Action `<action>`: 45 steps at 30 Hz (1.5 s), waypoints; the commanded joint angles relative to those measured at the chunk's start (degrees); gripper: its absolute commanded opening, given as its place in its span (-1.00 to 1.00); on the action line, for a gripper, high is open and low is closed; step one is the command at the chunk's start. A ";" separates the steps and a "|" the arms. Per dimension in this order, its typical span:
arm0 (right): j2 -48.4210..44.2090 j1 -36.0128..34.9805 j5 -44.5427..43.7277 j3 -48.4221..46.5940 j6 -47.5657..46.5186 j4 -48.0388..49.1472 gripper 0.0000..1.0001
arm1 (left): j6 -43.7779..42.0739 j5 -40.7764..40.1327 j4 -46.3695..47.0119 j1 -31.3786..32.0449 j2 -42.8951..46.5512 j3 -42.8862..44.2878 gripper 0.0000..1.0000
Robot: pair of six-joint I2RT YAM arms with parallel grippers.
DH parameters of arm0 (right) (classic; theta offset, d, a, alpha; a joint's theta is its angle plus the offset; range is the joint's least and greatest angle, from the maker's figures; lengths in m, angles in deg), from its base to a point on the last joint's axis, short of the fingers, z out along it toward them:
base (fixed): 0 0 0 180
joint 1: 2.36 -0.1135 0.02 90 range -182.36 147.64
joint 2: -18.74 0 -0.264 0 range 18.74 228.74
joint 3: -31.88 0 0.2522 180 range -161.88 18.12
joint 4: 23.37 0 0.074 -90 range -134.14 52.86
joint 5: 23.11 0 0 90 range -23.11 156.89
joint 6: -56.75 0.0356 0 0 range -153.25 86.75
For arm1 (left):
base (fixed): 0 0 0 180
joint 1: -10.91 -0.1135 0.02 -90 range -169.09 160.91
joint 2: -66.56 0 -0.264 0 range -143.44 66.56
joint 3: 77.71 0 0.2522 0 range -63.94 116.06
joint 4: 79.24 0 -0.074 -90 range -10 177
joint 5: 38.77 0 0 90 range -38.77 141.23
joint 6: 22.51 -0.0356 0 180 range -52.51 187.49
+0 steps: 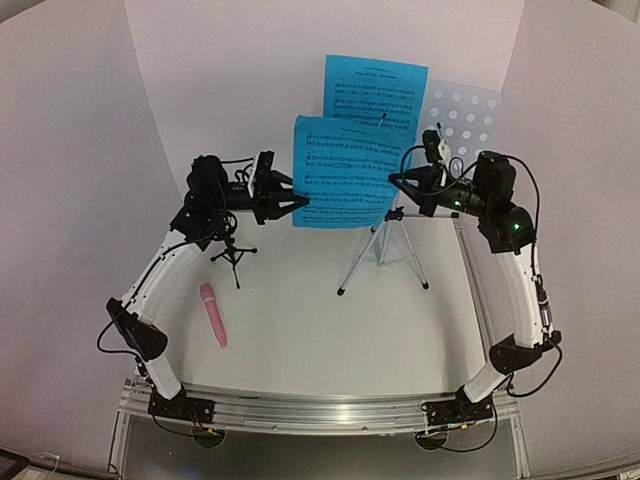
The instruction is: Set up the instrument practice props
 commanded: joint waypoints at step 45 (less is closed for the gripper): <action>-4.17 2.58 -56.60 5.42 -15.95 7.72 -0.06 | -0.10 -30.78 12.10 11.13 -22.25 31.70 -1.00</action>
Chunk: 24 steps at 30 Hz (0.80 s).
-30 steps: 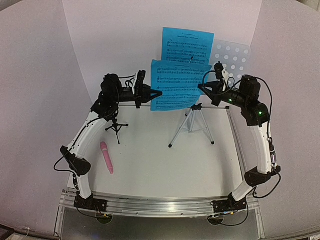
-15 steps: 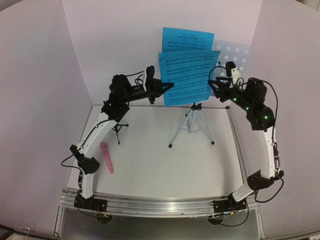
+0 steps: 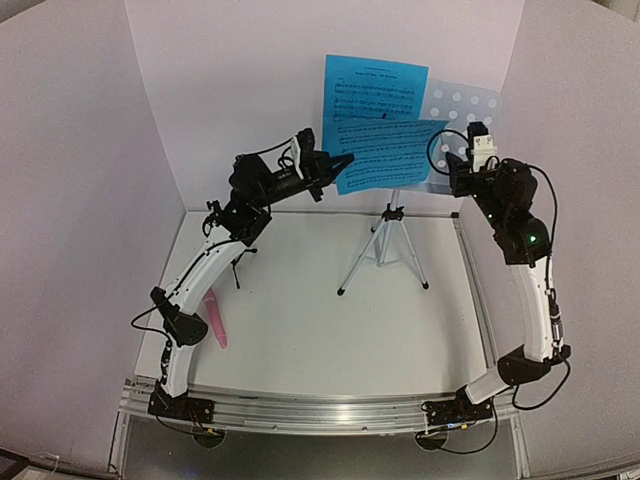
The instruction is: Set up the instrument practice props
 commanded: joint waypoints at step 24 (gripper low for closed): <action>-0.38 0.08 -2.82 7.73 -4.72 9.92 -1.00 | -1.42 -17.94 18.20 4.09 -6.72 5.40 -1.00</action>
